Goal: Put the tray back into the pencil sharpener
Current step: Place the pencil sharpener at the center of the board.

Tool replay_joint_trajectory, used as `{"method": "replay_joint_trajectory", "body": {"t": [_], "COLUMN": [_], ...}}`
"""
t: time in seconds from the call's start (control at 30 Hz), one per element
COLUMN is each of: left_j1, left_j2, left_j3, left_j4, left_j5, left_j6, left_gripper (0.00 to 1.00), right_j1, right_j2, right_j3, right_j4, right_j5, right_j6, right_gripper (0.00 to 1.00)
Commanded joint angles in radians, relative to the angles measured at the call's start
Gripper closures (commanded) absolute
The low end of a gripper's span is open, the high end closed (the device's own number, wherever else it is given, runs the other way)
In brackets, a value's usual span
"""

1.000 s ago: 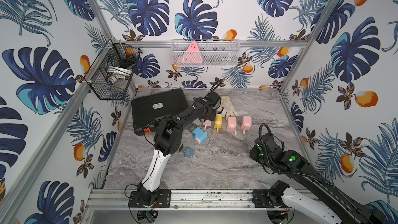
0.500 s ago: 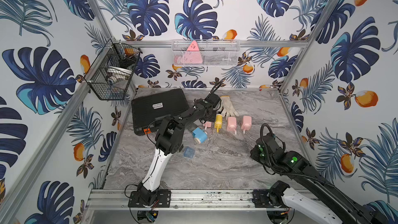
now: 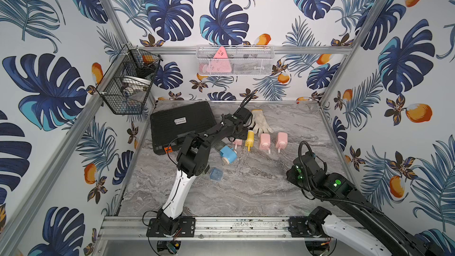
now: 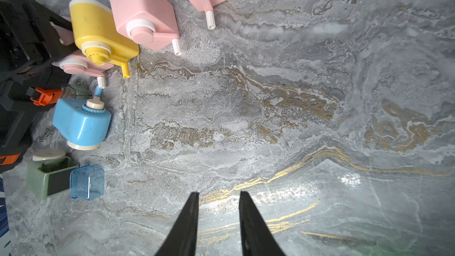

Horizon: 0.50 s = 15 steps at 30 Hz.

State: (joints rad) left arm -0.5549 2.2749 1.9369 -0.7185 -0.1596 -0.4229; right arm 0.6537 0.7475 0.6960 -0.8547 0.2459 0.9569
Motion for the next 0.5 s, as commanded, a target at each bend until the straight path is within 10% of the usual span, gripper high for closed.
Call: {"method": "replay_joint_trajectory", "body": {"t": [0.0,0.47], "left_j1": [0.003,0.002], "left_j2": [-0.034,-0.485], "left_j3": [-0.005,-0.323], "left_j4": [0.014,0.201], "left_j5": [0.000,0.003], "left_j6": [0.004,0.011], "left_gripper": [0.27,0.30], "right_j1": [0.000,0.003], "right_j2": [-0.006,0.025], "right_j3": [0.008,0.012], "right_j4": [-0.030,0.136], "right_j5": [0.014,-0.225], "right_j6": [-0.002,-0.298], "right_gripper": [0.68,0.61]}}
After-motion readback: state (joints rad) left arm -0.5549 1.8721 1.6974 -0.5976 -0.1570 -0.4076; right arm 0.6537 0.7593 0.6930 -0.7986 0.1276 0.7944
